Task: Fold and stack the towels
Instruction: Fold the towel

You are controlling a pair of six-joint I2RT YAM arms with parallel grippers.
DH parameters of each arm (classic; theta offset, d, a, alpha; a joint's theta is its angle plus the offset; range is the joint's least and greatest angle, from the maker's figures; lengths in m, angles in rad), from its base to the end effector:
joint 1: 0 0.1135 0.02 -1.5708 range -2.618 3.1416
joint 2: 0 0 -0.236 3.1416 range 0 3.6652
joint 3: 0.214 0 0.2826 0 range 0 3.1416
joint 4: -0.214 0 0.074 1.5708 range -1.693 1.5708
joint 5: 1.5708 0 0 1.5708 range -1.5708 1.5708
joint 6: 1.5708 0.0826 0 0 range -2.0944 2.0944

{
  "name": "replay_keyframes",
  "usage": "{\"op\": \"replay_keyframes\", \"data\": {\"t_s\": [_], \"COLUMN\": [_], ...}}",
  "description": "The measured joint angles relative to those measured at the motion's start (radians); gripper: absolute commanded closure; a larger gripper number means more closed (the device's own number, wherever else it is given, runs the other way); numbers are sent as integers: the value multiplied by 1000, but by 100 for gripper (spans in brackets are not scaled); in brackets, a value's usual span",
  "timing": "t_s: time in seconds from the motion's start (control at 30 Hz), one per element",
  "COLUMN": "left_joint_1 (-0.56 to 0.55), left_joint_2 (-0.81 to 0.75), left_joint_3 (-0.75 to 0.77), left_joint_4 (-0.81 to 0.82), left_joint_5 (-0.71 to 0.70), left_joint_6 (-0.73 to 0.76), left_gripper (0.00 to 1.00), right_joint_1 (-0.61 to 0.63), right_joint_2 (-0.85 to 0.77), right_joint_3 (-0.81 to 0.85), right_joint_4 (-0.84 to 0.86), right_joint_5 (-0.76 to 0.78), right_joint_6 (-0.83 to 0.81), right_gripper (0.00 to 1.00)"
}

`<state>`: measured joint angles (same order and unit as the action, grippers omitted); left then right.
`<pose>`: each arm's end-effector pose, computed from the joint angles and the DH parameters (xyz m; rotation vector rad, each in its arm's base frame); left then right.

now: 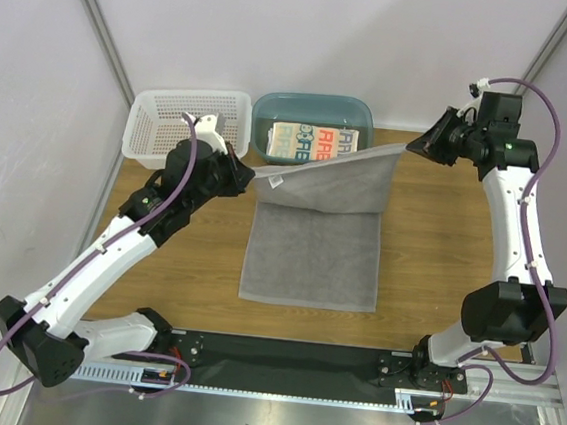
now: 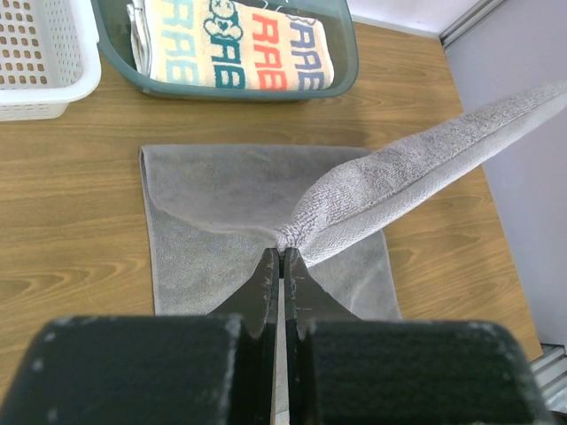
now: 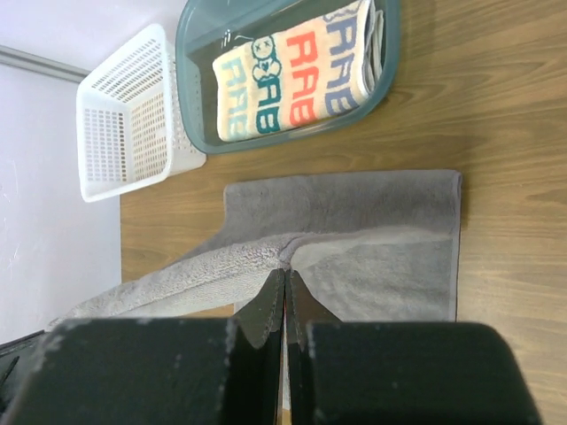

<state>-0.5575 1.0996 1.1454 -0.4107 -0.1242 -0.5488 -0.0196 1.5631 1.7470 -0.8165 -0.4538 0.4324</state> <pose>0.2869 -0.1668 0.3407 -0.0762 1.9812 -0.6117 0.3989 0.0284 0.3714 0.2431 2.2106 0.7286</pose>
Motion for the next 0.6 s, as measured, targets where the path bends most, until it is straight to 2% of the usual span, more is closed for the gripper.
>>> {"op": "replay_keyframes", "data": {"t_s": [0.13,0.3,0.6], "left_joint_1": [2,3,4], "left_joint_2": [-2,-34,-169], "left_joint_3": [-2,-55,-262], "left_joint_4": [-2,-12,-56], "left_joint_5": [0,2,69], "left_joint_6": [0,0,-4], "left_gripper": [100,100,100], "right_joint_1": [0,0,1], "right_joint_2": [-21,-131,-382], "right_joint_3": [-49,-235,-540], "right_joint_4": [4,6,-41], "right_joint_5": [0,0,3], "right_joint_6": [1,13,49], "right_gripper": [100,100,100]}}
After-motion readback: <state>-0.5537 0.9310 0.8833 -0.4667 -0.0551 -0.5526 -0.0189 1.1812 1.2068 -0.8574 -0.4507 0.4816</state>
